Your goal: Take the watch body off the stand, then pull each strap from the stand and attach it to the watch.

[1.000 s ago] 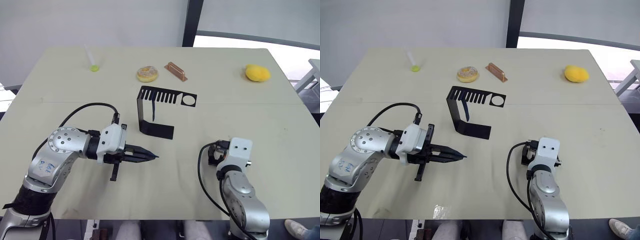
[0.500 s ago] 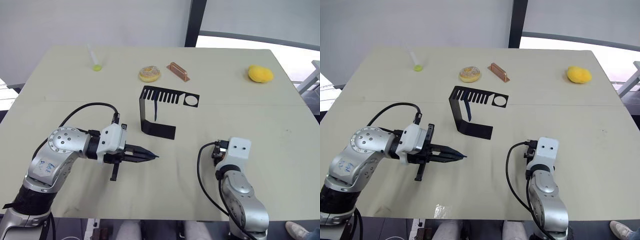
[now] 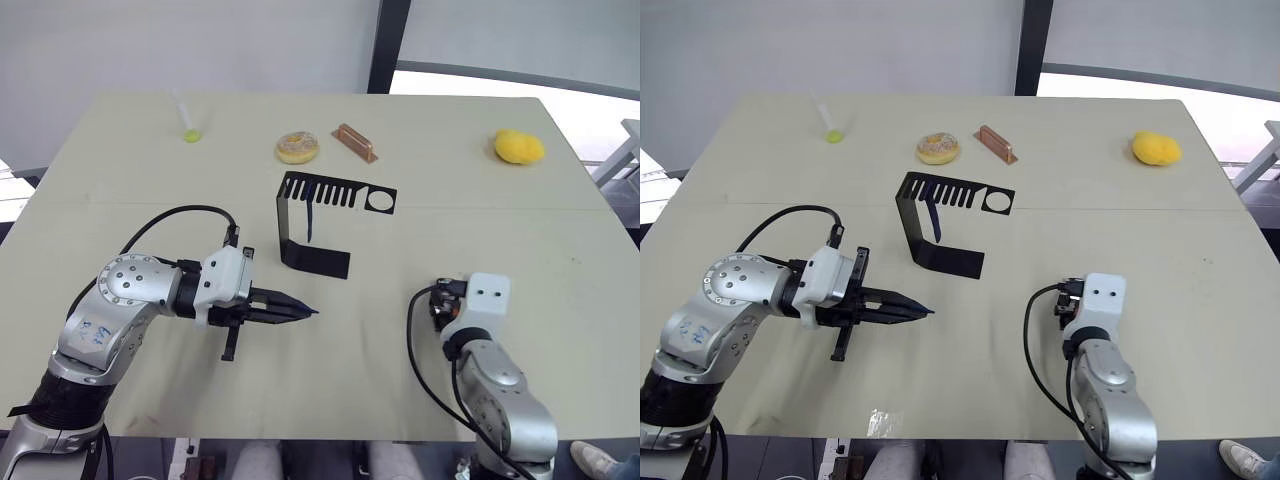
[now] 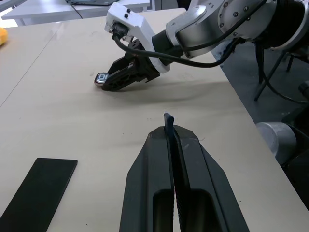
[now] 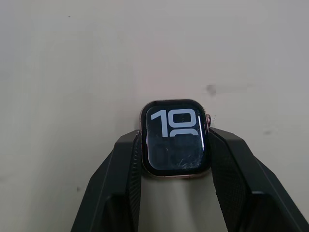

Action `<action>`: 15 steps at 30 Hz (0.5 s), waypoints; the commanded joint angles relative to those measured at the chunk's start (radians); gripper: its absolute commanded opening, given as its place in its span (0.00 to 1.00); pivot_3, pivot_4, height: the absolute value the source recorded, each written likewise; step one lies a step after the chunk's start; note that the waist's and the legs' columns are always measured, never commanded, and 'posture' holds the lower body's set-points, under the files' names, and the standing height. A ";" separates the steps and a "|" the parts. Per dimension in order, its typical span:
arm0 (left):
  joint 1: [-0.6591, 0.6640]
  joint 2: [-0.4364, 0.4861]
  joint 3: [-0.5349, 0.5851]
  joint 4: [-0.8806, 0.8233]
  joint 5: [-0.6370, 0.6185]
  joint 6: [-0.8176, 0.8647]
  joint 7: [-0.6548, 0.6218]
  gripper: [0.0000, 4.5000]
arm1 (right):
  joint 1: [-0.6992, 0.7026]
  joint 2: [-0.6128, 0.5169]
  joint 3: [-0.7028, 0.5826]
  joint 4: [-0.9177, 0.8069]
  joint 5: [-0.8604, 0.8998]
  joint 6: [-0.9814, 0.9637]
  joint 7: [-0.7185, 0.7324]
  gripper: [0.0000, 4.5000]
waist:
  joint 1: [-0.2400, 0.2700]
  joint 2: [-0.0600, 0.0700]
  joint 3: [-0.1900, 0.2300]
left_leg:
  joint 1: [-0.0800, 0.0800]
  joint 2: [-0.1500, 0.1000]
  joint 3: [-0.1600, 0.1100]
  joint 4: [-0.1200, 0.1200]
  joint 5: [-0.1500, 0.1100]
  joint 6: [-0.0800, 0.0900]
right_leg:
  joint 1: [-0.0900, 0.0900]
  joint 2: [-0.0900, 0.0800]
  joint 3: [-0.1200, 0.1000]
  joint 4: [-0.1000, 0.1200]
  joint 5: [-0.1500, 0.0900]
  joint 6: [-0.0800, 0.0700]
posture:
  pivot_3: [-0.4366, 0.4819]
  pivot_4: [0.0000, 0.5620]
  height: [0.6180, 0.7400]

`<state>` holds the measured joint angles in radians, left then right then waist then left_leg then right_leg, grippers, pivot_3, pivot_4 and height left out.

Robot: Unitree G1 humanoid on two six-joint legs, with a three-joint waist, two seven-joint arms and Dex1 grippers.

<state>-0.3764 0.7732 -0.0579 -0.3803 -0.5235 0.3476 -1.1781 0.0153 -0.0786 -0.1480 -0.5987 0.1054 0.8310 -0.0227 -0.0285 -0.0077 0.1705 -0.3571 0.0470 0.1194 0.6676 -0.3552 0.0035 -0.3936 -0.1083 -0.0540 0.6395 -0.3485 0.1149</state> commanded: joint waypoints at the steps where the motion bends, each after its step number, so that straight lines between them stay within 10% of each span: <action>1: -0.012 -0.002 0.015 -0.016 0.000 -0.017 0.001 0.00 | 0.034 -0.062 0.010 -0.012 0.031 0.024 0.084 0.34 | 0.000 0.000 0.000 | 0.000 0.000 0.000 0.000 0.000 0.000 | 0.000 0.000 0.000 0.000 0.000 0.000 | 0.48 0.27 1.00; 9: -0.009 0.003 0.020 -0.018 -0.004 -0.015 -0.001 0.00 | 0.054 -0.179 -0.007 0.014 0.111 0.024 0.216 0.34 | -0.001 -0.001 -0.001 | 0.001 0.001 0.000 0.000 0.000 0.000 | 0.001 0.001 0.000 0.000 0.000 0.000 | 0.48 0.27 1.00; 15: -0.003 0.006 0.022 -0.021 -0.003 -0.017 -0.002 0.00 | 0.039 -0.234 -0.056 0.055 0.175 -0.010 0.300 0.99 | 0.001 -0.002 -0.001 | 0.001 0.001 0.000 0.000 0.000 0.000 | 0.001 0.002 0.001 0.000 0.000 0.000 | 0.48 0.27 1.00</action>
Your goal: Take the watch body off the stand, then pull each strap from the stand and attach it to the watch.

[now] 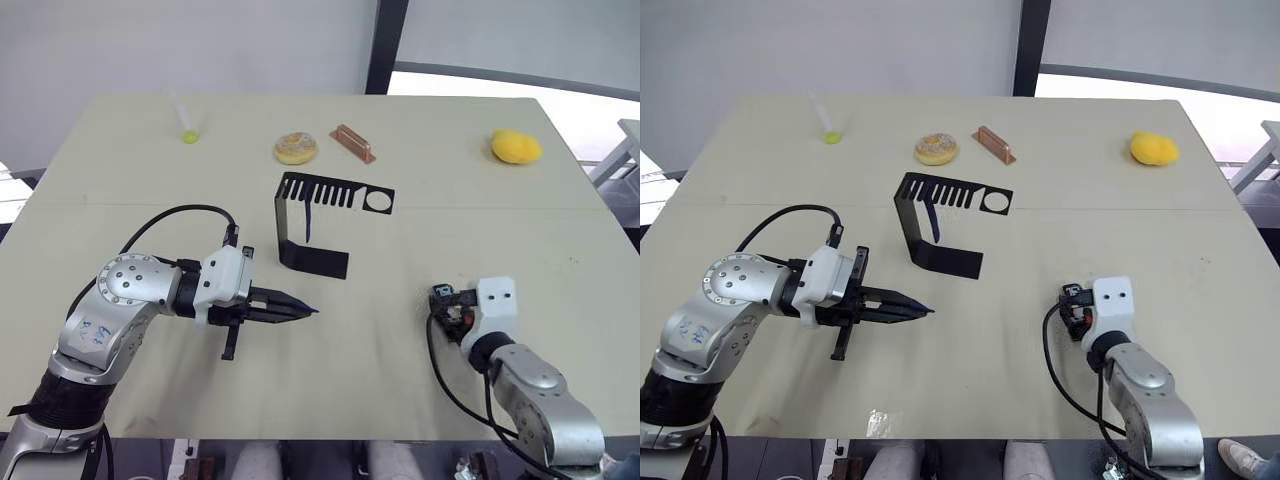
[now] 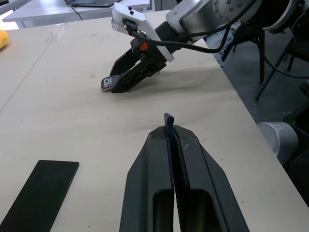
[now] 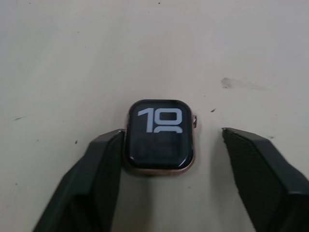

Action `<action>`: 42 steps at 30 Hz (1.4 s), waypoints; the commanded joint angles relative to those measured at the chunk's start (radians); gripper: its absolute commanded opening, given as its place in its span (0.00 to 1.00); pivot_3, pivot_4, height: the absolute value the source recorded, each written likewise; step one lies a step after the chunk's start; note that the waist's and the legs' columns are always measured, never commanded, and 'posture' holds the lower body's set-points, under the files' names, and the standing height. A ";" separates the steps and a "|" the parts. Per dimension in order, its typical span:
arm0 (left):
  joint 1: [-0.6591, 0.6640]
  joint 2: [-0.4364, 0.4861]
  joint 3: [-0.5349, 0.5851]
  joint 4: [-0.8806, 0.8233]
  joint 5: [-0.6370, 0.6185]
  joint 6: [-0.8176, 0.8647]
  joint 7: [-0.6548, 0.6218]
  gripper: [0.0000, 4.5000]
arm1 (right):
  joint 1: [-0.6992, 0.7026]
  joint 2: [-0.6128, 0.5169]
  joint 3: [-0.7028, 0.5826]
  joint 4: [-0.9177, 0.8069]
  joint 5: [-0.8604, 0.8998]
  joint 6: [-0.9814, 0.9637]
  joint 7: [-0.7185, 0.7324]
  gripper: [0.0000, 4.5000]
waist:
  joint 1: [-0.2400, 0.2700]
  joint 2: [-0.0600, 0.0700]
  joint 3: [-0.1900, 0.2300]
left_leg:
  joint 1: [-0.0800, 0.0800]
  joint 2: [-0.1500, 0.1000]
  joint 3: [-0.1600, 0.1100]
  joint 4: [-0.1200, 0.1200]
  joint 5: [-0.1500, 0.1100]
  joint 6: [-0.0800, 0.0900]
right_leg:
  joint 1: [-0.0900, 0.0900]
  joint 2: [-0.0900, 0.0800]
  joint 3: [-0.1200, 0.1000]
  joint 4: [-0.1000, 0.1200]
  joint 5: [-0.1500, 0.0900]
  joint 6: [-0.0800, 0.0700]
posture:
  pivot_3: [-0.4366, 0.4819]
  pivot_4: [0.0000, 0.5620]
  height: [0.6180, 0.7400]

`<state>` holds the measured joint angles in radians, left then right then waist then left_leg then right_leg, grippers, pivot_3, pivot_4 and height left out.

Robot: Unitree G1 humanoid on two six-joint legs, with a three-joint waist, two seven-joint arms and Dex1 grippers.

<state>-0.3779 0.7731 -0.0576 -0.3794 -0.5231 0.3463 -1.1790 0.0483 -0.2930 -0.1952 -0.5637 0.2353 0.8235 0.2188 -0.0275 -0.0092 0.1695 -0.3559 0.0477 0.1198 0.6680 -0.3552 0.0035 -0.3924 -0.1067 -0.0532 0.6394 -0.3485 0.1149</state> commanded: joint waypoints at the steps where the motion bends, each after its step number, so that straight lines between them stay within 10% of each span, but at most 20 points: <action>1: -0.001 0.006 0.023 -0.021 -0.003 -0.016 -0.002 0.00 | 0.002 -0.040 -0.017 0.025 0.059 -0.005 0.084 0.99 | -0.001 0.000 0.000 | 0.000 0.000 0.000 0.000 0.000 0.000 | 0.000 0.000 0.000 0.000 0.000 0.000 | 0.48 0.27 1.00; 8: 0.011 0.003 0.023 -0.015 0.001 -0.028 -0.002 0.00 | 0.028 -0.168 -0.057 0.043 0.116 -0.064 0.215 0.99 | 0.002 0.000 0.000 | 0.000 0.000 0.000 0.000 0.000 0.000 | 0.000 0.001 0.001 0.000 0.000 0.000 | 0.48 0.27 1.00; 42: 0.014 -0.002 0.027 -0.022 0.004 -0.027 0.013 0.00 | 0.055 -0.017 0.028 0.120 -0.034 -0.243 0.017 0.99 | 0.001 0.000 0.000 | 0.000 0.000 0.000 0.004 0.000 0.000 | 0.000 0.001 0.001 0.004 0.000 0.000 | 0.48 0.27 1.00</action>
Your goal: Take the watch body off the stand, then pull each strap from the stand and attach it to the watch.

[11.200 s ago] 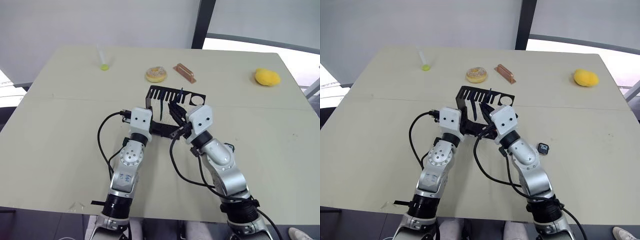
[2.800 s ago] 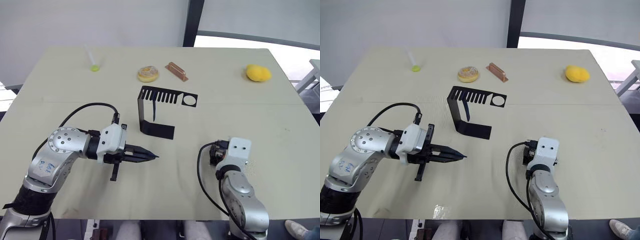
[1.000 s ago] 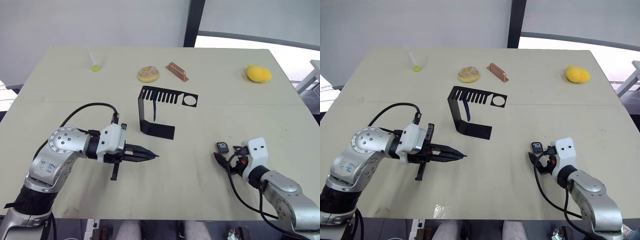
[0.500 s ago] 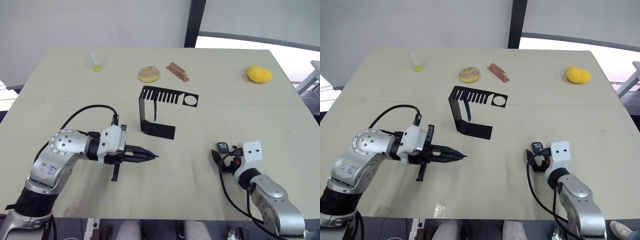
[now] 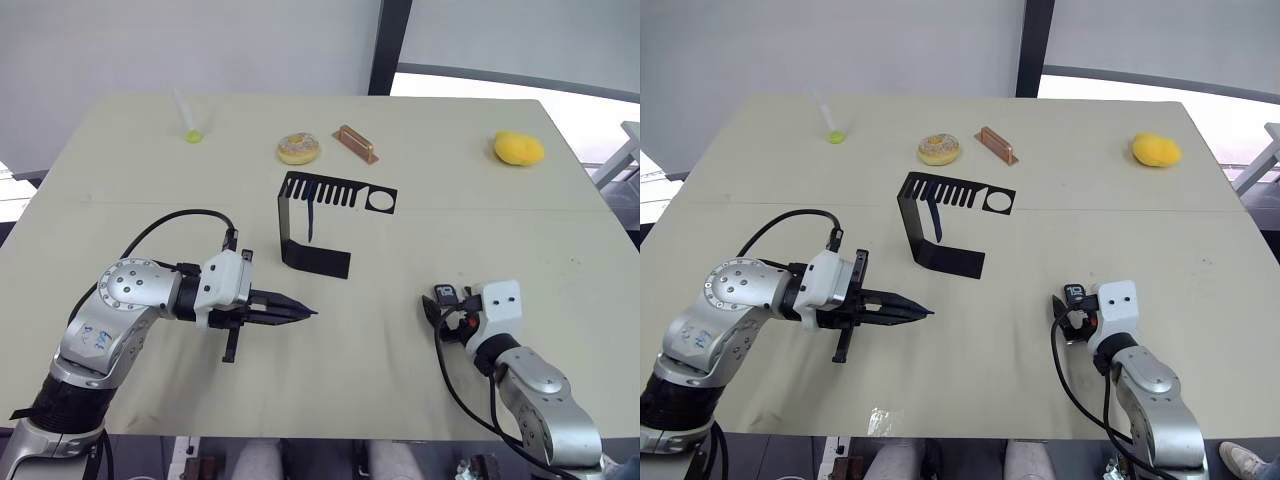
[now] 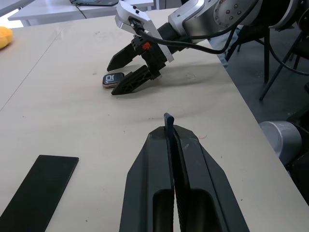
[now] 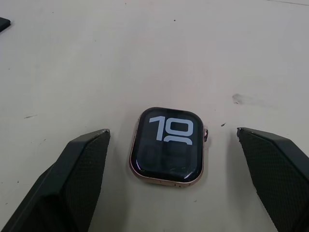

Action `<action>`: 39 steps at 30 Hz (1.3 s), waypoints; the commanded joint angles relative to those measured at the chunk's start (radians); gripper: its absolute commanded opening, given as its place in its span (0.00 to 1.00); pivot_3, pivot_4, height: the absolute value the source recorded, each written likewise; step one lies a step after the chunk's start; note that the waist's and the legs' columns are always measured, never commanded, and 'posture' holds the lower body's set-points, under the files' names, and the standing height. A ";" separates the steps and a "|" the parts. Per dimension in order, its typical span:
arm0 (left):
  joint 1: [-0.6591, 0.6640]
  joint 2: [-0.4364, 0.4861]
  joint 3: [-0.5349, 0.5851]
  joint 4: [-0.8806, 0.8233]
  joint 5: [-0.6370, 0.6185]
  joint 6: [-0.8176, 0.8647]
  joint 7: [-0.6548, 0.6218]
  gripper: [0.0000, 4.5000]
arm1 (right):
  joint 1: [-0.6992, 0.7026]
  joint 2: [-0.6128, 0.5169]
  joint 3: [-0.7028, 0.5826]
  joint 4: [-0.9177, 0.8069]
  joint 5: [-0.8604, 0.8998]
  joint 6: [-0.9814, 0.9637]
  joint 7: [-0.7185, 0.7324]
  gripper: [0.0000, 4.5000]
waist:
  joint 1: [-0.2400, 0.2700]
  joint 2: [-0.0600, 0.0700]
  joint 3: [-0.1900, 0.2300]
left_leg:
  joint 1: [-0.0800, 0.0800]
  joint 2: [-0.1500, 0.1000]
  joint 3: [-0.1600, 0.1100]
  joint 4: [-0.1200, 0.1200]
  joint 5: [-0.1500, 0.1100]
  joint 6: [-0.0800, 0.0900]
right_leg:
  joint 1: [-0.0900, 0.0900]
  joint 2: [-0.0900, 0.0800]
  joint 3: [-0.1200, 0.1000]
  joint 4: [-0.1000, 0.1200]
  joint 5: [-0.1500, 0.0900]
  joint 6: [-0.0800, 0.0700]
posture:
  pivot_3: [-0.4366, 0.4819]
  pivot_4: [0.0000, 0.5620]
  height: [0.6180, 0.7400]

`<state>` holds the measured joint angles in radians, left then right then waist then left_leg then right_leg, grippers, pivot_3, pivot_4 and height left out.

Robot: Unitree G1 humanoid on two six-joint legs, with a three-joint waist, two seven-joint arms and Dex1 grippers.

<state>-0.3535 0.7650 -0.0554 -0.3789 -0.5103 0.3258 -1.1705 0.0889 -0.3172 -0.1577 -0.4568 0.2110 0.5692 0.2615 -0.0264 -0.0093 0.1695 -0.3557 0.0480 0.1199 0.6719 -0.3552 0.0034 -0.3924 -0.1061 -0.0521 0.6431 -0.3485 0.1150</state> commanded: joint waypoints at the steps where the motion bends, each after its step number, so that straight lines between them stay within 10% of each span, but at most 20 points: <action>1: -0.011 0.006 0.025 -0.023 -0.008 -0.007 0.004 0.00 | 0.019 0.008 -0.010 0.010 -0.011 0.011 -0.027 0.99 | 0.000 0.000 0.000 | 0.000 0.000 0.000 0.000 0.000 0.000 | 0.000 0.000 0.000 0.000 0.000 0.000 | 0.48 0.27 1.00; 11: -0.011 0.003 0.022 -0.022 -0.008 -0.008 0.004 0.00 | 0.048 0.025 -0.021 -0.004 -0.005 0.022 -0.044 0.99 | 0.003 0.000 0.000 | 0.000 0.000 -0.001 0.001 0.000 0.000 | 0.000 -0.001 0.000 0.001 0.000 0.000 | 0.48 0.27 1.00; 19: -0.017 0.005 0.023 -0.021 -0.008 -0.007 0.003 0.00 | 0.060 0.042 -0.023 0.008 -0.008 0.011 -0.058 0.33 | 0.005 -0.001 0.000 | 0.000 0.000 -0.001 0.002 0.000 0.001 | 0.001 -0.001 0.000 0.001 0.000 0.000 | 0.48 0.27 1.00; 31: -0.020 0.018 0.041 -0.002 -0.001 -0.021 -0.005 0.00 | 0.013 -0.030 -0.085 -0.029 0.107 0.015 0.069 0.34 | 0.010 -0.001 -0.001 | -0.001 -0.001 -0.001 0.003 -0.001 0.001 | 0.001 -0.001 0.000 0.001 0.000 0.000 | 0.48 0.27 1.00; 39: 0.012 0.073 0.121 0.044 0.020 -0.105 -0.036 0.00 | -0.164 -0.260 -0.160 -0.090 0.705 0.473 0.328 0.34 | -0.001 0.001 0.001 | -0.001 0.002 -0.001 0.003 -0.001 0.001 | 0.000 0.000 0.000 0.001 0.000 0.000 | 0.48 0.27 1.00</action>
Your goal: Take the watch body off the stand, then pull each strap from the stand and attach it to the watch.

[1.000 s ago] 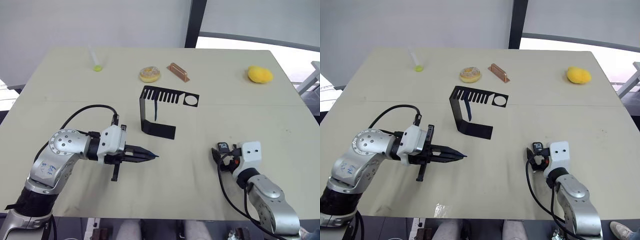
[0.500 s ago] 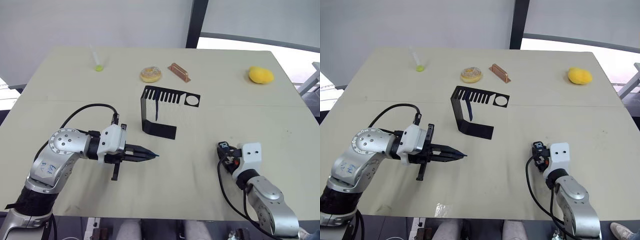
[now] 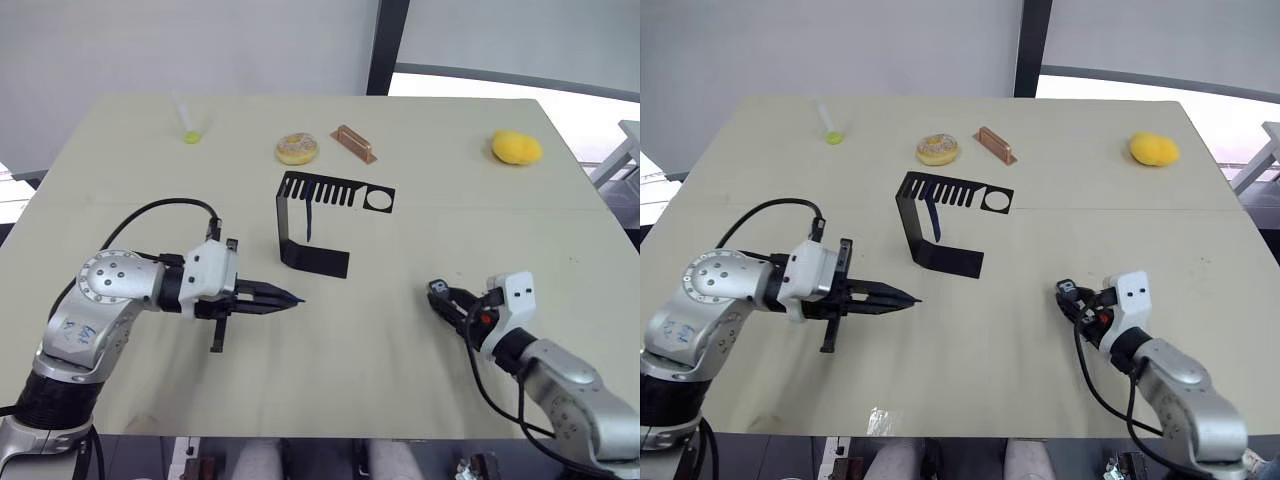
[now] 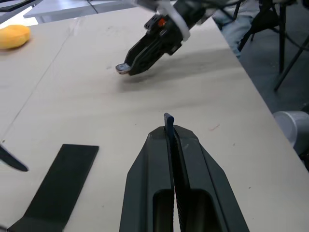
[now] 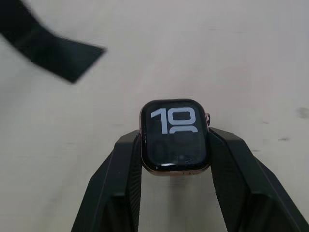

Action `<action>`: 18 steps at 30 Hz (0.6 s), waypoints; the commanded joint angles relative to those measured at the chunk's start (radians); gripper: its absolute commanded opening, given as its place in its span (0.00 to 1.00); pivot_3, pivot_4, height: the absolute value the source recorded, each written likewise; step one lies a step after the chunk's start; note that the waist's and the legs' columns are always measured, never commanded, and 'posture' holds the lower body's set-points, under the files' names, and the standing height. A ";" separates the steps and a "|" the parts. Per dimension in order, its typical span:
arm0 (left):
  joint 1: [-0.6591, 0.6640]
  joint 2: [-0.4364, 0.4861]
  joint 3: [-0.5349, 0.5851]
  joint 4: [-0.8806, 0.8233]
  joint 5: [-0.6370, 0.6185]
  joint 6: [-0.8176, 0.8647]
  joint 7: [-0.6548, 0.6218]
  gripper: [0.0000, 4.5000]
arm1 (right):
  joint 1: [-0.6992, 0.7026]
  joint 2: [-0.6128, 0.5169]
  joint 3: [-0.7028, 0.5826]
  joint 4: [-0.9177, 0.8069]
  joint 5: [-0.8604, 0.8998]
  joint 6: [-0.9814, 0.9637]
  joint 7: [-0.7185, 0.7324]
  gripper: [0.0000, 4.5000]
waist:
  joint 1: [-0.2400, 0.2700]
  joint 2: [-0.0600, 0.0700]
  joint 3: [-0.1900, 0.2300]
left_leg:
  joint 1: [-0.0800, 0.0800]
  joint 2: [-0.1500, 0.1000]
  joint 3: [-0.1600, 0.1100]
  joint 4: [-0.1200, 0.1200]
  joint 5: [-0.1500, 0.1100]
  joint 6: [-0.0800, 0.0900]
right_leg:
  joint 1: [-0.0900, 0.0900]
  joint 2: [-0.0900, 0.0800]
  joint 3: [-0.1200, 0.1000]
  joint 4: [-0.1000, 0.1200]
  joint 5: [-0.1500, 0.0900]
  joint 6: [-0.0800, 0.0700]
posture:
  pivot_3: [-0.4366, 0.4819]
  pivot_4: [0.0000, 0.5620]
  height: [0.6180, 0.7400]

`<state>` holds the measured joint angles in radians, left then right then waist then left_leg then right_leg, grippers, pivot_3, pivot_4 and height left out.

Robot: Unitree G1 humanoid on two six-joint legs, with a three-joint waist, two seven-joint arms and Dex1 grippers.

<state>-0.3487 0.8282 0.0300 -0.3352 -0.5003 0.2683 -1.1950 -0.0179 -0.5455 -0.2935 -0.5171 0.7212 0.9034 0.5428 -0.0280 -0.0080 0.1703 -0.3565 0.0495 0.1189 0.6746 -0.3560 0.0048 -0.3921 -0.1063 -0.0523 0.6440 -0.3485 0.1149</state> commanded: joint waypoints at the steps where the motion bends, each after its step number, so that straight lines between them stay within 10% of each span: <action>1: 0.011 0.011 0.041 0.004 0.018 -0.068 -0.012 0.00 | -0.095 -0.041 -0.016 -0.015 0.263 0.190 0.050 0.34 | 0.001 0.000 0.000 | 0.000 0.000 0.000 0.000 0.000 0.000 | 0.000 -0.001 0.000 0.000 0.000 0.000 | 0.48 0.27 1.00; 10: -0.009 0.014 0.002 -0.015 0.088 -0.185 -0.022 0.00 | -0.326 0.060 0.098 0.228 0.677 0.479 -0.099 0.34 | 0.004 0.000 0.000 | -0.005 -0.001 -0.004 0.005 -0.001 0.001 | 0.000 -0.004 0.000 0.001 0.000 0.000 | 0.48 0.27 1.00; 18: -0.057 0.015 -0.079 -0.059 0.135 -0.141 -0.007 0.00 | -0.365 0.077 0.201 0.300 0.695 0.510 -0.134 0.34 | 0.003 0.000 0.000 | -0.012 -0.002 -0.009 0.008 -0.001 0.002 | -0.003 -0.005 -0.004 0.001 0.000 0.001 | 0.48 0.27 1.00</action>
<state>-0.3905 0.8394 -0.0425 -0.3557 -0.3786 0.1234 -1.2124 -0.3712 -0.4722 -0.0919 -0.2156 1.3976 1.4101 0.4149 -0.0247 -0.0080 0.1704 -0.3690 0.0473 0.1104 0.6831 -0.3568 0.0065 -0.3951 -0.1108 -0.0579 0.6446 -0.3482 0.1154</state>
